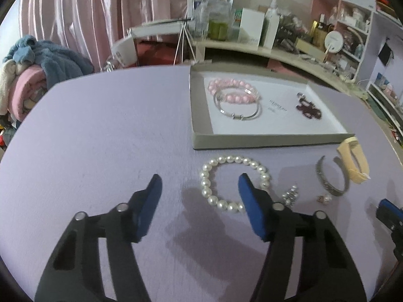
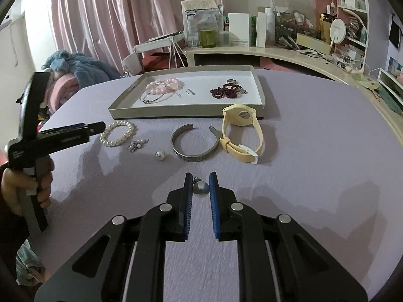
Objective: Organize jewelry
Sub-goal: 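Grasp and lift the pearl bracelet with the left tool while the right tool holds the pendant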
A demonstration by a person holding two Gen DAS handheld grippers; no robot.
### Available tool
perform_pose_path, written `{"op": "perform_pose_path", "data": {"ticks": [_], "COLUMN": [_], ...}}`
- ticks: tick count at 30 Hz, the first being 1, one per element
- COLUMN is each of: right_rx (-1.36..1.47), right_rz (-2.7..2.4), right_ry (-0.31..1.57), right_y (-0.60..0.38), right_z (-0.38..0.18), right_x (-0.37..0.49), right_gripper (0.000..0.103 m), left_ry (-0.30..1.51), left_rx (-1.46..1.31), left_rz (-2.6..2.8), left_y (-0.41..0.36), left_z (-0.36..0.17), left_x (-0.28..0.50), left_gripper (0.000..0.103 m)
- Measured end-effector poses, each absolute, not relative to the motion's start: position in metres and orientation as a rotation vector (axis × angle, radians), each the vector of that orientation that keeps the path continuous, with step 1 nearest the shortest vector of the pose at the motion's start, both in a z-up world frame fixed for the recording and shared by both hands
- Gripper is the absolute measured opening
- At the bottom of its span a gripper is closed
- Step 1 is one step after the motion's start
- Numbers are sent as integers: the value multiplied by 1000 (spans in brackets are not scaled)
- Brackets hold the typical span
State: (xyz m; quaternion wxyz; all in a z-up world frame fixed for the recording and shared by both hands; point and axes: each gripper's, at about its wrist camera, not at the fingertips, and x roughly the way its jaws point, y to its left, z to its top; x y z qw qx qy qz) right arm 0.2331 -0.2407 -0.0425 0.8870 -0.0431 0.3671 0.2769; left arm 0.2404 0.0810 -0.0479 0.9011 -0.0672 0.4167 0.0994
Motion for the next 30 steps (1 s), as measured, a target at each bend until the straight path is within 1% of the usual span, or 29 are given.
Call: {"op": "perform_pose_path", "data": {"ticks": [3,6,7,8,9,10,17,30], "right_rx": [-89,-87,-87,-87,-88,-87,-81,-50], "right_rz": [578,581,582,583,584,587,596,583], "right_ry": [771,776,777,777,778,778,747,654], "right_y": [-239,-238,-237,-237,-236,-235,-238,-245], "right_z": [-45,-45,-45,-45,-45,-45,-34,-1], "right_x": [236,238,238,238,238,237,234,232], "right_gripper": [14,14,14,14,14,14,14,14], "left_ry": [890,908,908,907,906,907,883,653], "left_rx": [-133,-109,-103,-97,-88,-88,-153,-149], "left_rz": [203,213,210,207,208,206,167,54], "left_y": [81,79,78,77,76,76,84,69], "left_z": [-56,-62,-62,-61,-61,-60,-51,48], "left_x": [249,255,256,258,258,258,249,211], "left_gripper": [59,52,42,27,20,10,9,9]}}
